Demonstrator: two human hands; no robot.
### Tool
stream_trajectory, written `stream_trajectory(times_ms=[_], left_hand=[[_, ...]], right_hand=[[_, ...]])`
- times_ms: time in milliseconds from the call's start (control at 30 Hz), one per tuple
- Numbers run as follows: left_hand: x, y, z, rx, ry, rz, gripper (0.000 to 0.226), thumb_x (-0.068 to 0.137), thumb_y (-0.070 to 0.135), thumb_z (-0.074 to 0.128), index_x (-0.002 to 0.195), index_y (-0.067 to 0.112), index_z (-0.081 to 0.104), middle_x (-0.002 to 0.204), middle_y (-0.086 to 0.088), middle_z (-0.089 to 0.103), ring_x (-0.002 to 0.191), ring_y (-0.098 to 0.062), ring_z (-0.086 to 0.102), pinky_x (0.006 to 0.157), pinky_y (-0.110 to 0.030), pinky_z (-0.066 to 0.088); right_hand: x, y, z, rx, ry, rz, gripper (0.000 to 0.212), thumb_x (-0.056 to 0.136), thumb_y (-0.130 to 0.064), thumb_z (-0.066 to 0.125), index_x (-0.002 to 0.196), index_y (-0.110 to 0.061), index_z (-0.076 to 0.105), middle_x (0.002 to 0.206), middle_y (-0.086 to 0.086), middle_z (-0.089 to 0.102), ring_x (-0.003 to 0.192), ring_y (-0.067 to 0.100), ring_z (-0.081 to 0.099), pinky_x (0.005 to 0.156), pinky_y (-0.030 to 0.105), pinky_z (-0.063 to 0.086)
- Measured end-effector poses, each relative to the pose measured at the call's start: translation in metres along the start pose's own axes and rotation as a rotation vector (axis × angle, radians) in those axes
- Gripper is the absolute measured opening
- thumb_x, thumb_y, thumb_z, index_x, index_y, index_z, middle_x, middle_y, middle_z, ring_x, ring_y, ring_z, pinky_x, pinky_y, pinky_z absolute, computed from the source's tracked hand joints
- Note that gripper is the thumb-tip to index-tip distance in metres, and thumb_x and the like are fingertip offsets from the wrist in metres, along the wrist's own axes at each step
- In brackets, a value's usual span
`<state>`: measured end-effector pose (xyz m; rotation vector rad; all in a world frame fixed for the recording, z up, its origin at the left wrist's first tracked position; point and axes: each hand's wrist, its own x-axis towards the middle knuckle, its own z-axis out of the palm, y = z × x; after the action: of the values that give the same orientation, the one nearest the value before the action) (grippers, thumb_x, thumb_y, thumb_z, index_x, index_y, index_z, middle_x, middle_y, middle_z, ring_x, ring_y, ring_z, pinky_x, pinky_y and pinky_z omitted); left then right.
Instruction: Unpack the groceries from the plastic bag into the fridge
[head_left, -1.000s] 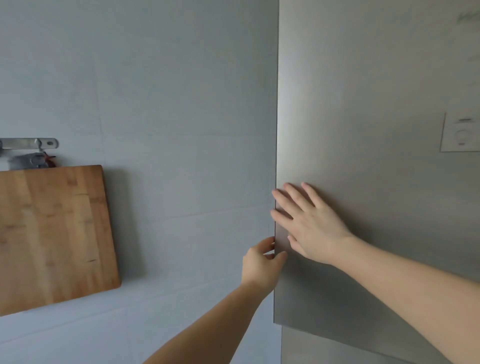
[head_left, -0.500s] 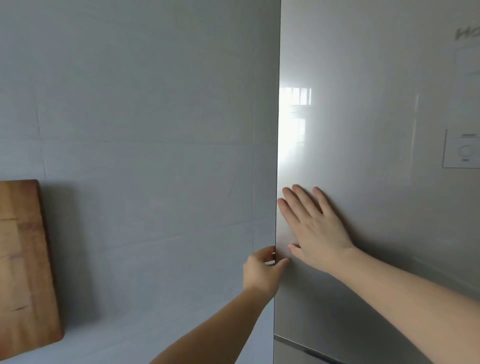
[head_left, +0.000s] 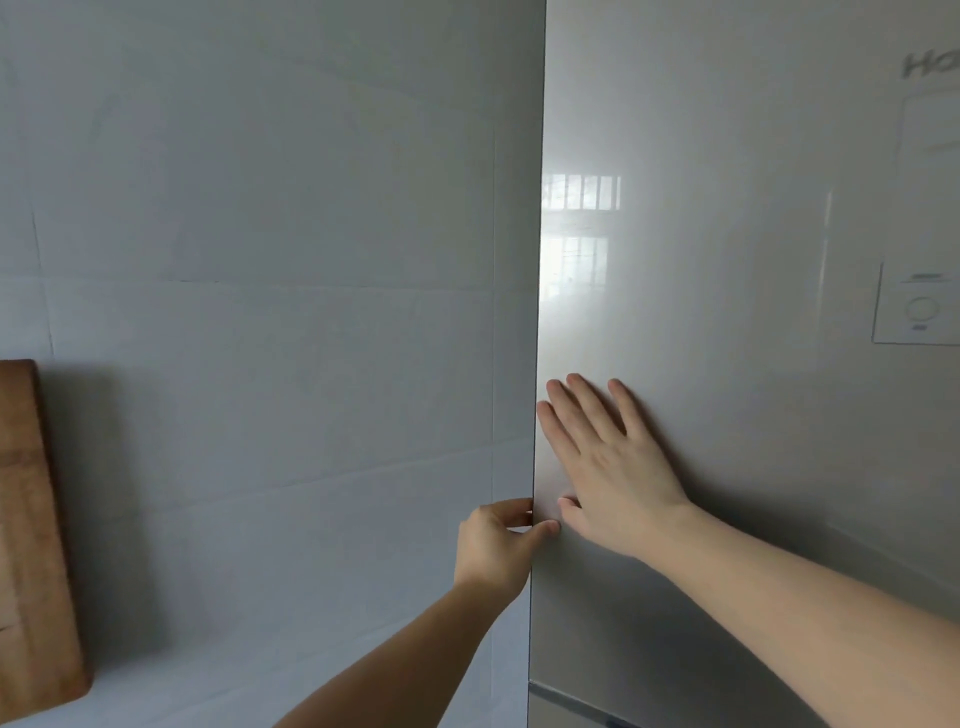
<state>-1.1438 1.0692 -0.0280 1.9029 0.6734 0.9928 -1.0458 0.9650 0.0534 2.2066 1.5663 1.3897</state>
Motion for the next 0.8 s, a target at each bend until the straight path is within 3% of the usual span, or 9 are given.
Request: stream_trajectory(times_ms=[100,167,200,267,333,533,667,733,800], left_hand=[[0.000,-0.001,-0.001,0.127,-0.019,0.030,0.003,0.084,0.032,0.072,0.086,0.034,0.072,0.084,0.017,0.069,0.077,0.002,0.066,0.060,-0.005,0.042],[0.000,0.004,-0.004,0.261,-0.019,0.038,0.007,0.084,0.039,0.069,0.090,0.036,0.069,0.092,0.017,0.068,0.087,-0.005,0.065,0.069,-0.015,0.048],[0.001,0.007,-0.006,0.333,-0.015,0.058,0.026,0.084,0.046,0.067,0.108,0.037,0.066,0.105,0.016,0.067,0.095,-0.007,0.065,0.076,-0.020,0.049],[0.001,0.012,-0.009,0.448,0.010,0.117,0.068,0.082,0.057,0.062,0.143,0.041,0.037,0.133,0.017,0.053,0.112,-0.009,0.060,0.080,-0.024,0.047],[-0.003,0.024,-0.013,0.473,0.028,0.207,0.082,0.082,0.057,0.061,0.150,0.044,0.017,0.145,0.020,0.038,0.123,-0.009,0.052,0.085,-0.025,0.047],[-0.024,0.056,-0.014,0.587,0.049,0.397,0.074,0.091,0.053,0.051,0.152,0.041,0.011,0.157,0.020,0.020,0.143,-0.007,0.025,0.111,-0.025,0.032],[-0.050,0.080,-0.008,0.650,0.011,0.437,0.069,0.094,0.053,0.044,0.152,0.042,0.007,0.158,0.020,0.018,0.143,-0.006,0.025,0.110,-0.024,0.033],[-0.066,0.094,-0.005,0.678,0.005,0.449,0.069,0.094,0.052,0.043,0.152,0.042,0.006,0.158,0.020,0.016,0.144,-0.006,0.023,0.111,-0.024,0.031],[-0.082,0.105,-0.004,0.740,-0.018,0.423,0.069,0.094,0.053,0.042,0.152,0.042,0.006,0.159,0.019,0.015,0.145,-0.008,0.021,0.112,-0.026,0.030]], right_hand=[[0.001,-0.001,-0.002,0.018,-0.034,-0.002,0.100,0.065,-0.052,0.070,0.146,-0.006,0.035,0.155,0.016,0.028,0.145,0.035,0.021,0.117,0.055,0.011],[0.001,-0.001,-0.005,0.069,-0.026,0.011,0.100,0.059,-0.052,0.076,0.142,-0.006,0.044,0.151,0.015,0.037,0.142,0.034,0.030,0.114,0.053,0.017],[0.000,0.000,-0.007,0.103,-0.009,0.015,0.099,0.055,-0.051,0.078,0.138,-0.006,0.049,0.148,0.015,0.042,0.139,0.034,0.036,0.112,0.051,0.020],[-0.005,0.004,-0.014,0.156,0.005,0.025,0.097,0.051,-0.050,0.079,0.134,-0.007,0.054,0.143,0.015,0.048,0.134,0.032,0.044,0.108,0.047,0.023],[-0.013,0.011,-0.022,0.192,0.001,0.057,0.095,0.051,-0.050,0.078,0.133,-0.008,0.055,0.141,0.014,0.051,0.131,0.032,0.048,0.106,0.046,0.024],[-0.053,0.041,-0.044,0.244,-0.002,0.179,0.088,0.050,-0.050,0.076,0.127,-0.010,0.060,0.135,0.012,0.057,0.124,0.032,0.055,0.102,0.044,0.027],[-0.087,0.061,-0.062,0.330,-0.026,0.278,0.087,0.046,-0.054,0.074,0.121,-0.013,0.065,0.130,0.007,0.061,0.117,0.027,0.061,0.095,0.041,0.052],[-0.106,0.069,-0.075,0.375,-0.067,0.313,0.085,0.065,-0.053,0.066,0.139,-0.014,0.048,0.147,0.005,0.043,0.135,0.027,0.043,0.107,0.042,0.039],[-0.122,0.073,-0.083,0.445,-0.129,0.298,0.081,0.087,-0.047,0.051,0.152,-0.017,0.014,0.160,0.000,0.009,0.149,0.024,0.009,0.119,0.040,0.013]])
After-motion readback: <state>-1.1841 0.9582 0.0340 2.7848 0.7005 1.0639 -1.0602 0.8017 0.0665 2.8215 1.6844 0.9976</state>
